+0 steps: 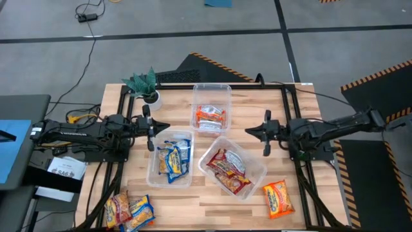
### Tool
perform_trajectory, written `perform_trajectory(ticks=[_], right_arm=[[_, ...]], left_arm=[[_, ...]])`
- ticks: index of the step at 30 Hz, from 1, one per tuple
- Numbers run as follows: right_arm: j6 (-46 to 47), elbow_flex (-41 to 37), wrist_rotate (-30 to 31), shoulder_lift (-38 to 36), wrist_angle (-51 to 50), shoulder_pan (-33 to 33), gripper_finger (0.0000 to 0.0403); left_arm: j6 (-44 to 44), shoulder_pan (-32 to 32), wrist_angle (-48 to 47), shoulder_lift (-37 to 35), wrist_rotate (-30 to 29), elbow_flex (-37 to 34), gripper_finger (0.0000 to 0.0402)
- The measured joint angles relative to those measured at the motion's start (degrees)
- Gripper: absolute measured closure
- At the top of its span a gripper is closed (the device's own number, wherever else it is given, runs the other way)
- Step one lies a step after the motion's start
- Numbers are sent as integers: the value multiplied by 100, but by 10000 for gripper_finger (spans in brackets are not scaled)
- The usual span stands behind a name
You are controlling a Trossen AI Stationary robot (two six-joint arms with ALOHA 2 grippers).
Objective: Sort Maruchan noodles
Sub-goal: Put the red noodle pack into the bottom right transparent bin
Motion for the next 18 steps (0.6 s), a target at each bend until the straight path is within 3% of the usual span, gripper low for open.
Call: perform_trajectory(ticks=[8,18], right_arm=[[2,-219,-1343,268,860,-777,393],[0,-221,-1399,397,1056,-1146,392]], left_arm=[[-4,0,46,0,0,0,401],[-133,2,-69,-2,0,0,402]])
